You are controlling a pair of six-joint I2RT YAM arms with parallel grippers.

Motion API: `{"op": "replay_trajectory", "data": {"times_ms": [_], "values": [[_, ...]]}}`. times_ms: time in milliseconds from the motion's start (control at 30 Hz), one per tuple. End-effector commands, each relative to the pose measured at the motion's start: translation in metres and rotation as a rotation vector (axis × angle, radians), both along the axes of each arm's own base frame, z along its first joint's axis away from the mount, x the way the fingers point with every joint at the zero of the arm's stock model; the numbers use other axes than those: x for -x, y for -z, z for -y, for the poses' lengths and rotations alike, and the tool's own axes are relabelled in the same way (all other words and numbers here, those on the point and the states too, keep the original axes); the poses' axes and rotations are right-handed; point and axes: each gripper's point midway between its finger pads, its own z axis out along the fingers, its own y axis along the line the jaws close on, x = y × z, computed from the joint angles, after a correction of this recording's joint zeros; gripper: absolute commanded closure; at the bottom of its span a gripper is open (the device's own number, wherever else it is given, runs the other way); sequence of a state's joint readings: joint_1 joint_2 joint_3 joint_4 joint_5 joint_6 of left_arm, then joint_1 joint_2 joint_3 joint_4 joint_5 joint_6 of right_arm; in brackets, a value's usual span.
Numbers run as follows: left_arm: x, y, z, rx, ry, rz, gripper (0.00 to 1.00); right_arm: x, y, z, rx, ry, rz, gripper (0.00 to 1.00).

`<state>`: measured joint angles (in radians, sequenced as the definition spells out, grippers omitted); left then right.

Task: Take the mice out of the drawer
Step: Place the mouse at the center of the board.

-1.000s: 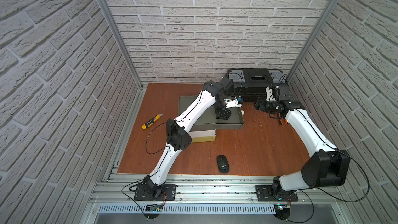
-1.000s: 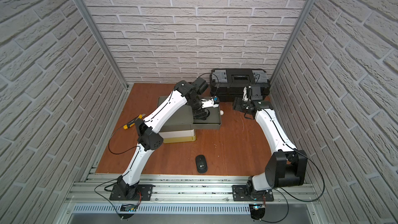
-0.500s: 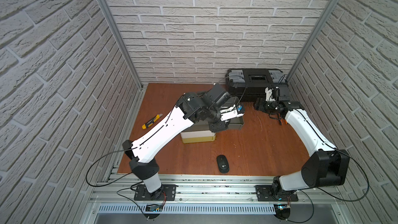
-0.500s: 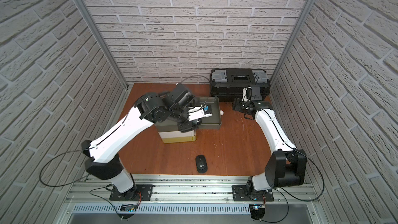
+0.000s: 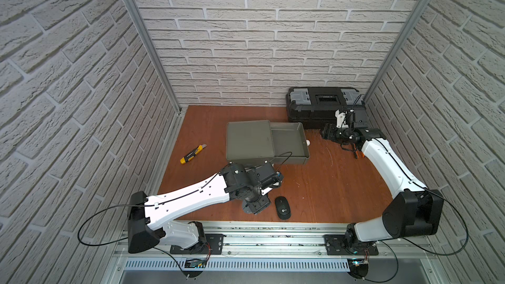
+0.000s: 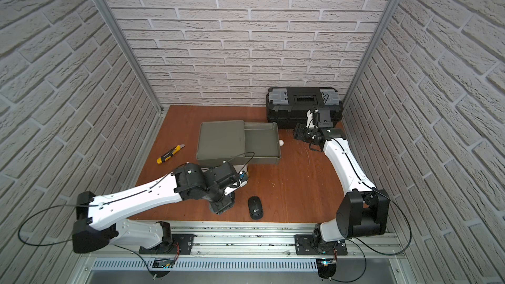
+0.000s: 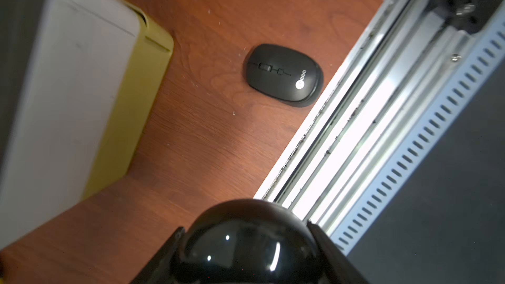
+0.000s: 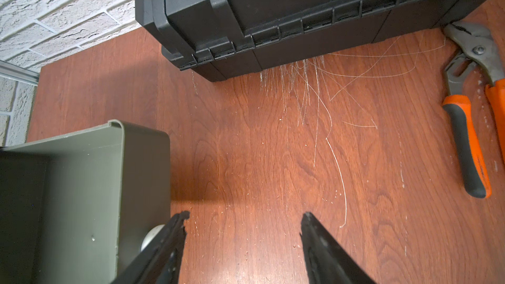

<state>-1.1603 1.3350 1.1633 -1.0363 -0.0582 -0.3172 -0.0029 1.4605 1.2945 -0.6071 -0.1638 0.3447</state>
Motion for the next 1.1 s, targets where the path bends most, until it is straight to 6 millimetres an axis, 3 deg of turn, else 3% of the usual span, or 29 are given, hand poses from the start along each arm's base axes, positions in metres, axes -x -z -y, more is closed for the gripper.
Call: {"op": "replay_trajectory", "data": {"times_ms": [0, 100, 233, 300, 500, 867, 1000, 1067], "values": [[-0.025, 0.009, 0.049, 0.222, -0.174, 0.003, 0.62, 0.001, -0.011, -0.004, -0.01, -0.015, 0.05, 0.31], [-0.044, 0.026, 0.064, 0.217, -0.265, 0.019, 0.6, 0.002, -0.013, -0.004, -0.004, -0.015, 0.055, 0.31], [-0.076, 0.047, 0.069, 0.205, -0.456, 0.025, 0.62, 0.004, -0.011, -0.004, -0.001, -0.017, 0.053, 0.31], [-0.082, 0.059, 0.074, 0.226, -0.516, -0.031, 0.61, 0.004, -0.011, -0.004, 0.003, -0.02, 0.051, 0.31], [-0.076, 0.093, 0.059, 0.111, -0.586, -0.099, 0.62, 0.006, -0.013, -0.003, 0.019, -0.014, 0.055, 0.31], [-0.051, 0.115, 0.01, 0.095, -0.77, -0.144, 0.59, 0.005, -0.008, -0.003, 0.028, -0.016, 0.046, 0.31], [-0.054, 0.122, 0.008, 0.092, -0.775, -0.144, 0.43, 0.004, -0.006, -0.004, 0.027, -0.02, 0.039, 0.31], [-0.056, 0.126, 0.009, 0.091, -0.783, -0.148, 0.31, 0.004, -0.006, -0.005, 0.032, -0.022, 0.039, 0.31]]}}
